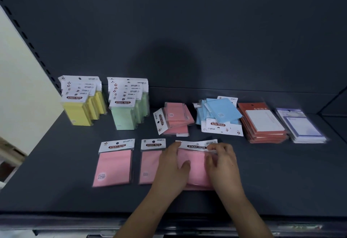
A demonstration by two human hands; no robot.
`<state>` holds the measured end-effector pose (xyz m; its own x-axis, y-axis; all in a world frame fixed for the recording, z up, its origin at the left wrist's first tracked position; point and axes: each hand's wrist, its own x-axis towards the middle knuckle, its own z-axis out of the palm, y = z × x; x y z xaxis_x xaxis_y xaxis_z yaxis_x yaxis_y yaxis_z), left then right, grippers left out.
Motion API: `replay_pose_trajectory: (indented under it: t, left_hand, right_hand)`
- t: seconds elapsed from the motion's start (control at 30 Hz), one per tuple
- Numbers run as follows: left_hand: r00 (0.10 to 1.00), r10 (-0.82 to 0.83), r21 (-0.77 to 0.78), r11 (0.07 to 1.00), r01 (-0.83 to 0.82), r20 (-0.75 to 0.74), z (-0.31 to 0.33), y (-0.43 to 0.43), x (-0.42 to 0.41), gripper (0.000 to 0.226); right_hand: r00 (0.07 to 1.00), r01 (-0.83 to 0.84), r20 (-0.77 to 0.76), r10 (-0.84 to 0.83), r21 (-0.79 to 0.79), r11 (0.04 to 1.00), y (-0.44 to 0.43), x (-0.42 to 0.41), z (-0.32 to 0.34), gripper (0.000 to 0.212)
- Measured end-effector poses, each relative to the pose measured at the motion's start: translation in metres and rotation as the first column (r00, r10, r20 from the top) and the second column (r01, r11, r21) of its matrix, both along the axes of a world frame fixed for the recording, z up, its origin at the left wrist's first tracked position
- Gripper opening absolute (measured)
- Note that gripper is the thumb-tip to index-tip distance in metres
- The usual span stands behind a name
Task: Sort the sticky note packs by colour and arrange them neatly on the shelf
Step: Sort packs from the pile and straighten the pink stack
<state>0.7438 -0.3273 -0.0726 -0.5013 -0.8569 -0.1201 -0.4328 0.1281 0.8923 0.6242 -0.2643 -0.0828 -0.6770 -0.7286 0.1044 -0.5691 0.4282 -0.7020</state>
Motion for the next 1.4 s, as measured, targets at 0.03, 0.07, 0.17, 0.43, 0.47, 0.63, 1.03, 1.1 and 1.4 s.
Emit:
replay_pose_trajectory:
  t: [0.03, 0.07, 0.17, 0.43, 0.47, 0.63, 1.03, 1.1, 1.4]
  left_hand:
    - [1.000, 0.003, 0.039, 0.999, -0.003, -0.014, 0.001, -0.001, 0.001, 0.054]
    - [0.999, -0.001, 0.062, 0.998, 0.003, -0.032, 0.004, -0.002, 0.002, 0.053]
    - [0.996, -0.030, 0.051, 0.998, 0.035, -0.081, 0.011, -0.007, 0.003, 0.049]
    - [0.990, 0.074, -0.111, 0.990, -0.087, -0.118, 0.016, -0.067, -0.017, 0.043]
    - [0.992, 0.075, -0.094, 0.992, -0.085, -0.105, 0.014, -0.073, -0.019, 0.044]
    - [0.963, 0.173, -0.093, 0.976, -0.195, -0.208, 0.007, -0.084, -0.021, 0.026]
    - [0.840, 0.337, 0.294, 0.929, -0.224, -0.425, 0.015, -0.079, 0.004, 0.029]
    - [0.852, 0.275, 0.325, 0.936, -0.133, -0.445, 0.023, -0.070, 0.014, 0.036]
    - [0.894, 0.243, 0.195, 0.964, -0.180, -0.376, 0.028, -0.057, 0.064, 0.037]
  right_hand:
    - [1.000, -0.022, 0.001, 0.022, 0.027, 0.999, 0.000, -0.002, 0.004, 0.023]
    - [0.999, -0.043, -0.008, 0.044, 0.063, 0.997, 0.001, -0.004, 0.007, 0.026]
    - [0.975, -0.056, -0.203, 0.089, 0.164, 0.985, -0.002, -0.002, 0.021, 0.036]
    - [0.929, -0.266, 0.245, 0.278, -0.078, 0.961, -0.073, 0.011, 0.052, 0.044]
    - [0.911, -0.249, 0.318, 0.261, -0.077, 0.965, -0.082, 0.011, 0.052, 0.042]
    - [0.765, -0.031, 0.632, 0.126, -0.159, 0.987, -0.101, 0.010, 0.056, 0.032]
    - [0.727, 0.030, 0.673, 0.137, -0.231, 0.972, -0.089, 0.019, 0.041, 0.025]
    - [0.778, 0.037, 0.610, 0.151, -0.284, 0.958, -0.087, 0.020, 0.041, 0.026]
    - [0.717, -0.175, 0.595, 0.364, -0.352, 0.920, -0.076, 0.052, 0.039, 0.031]
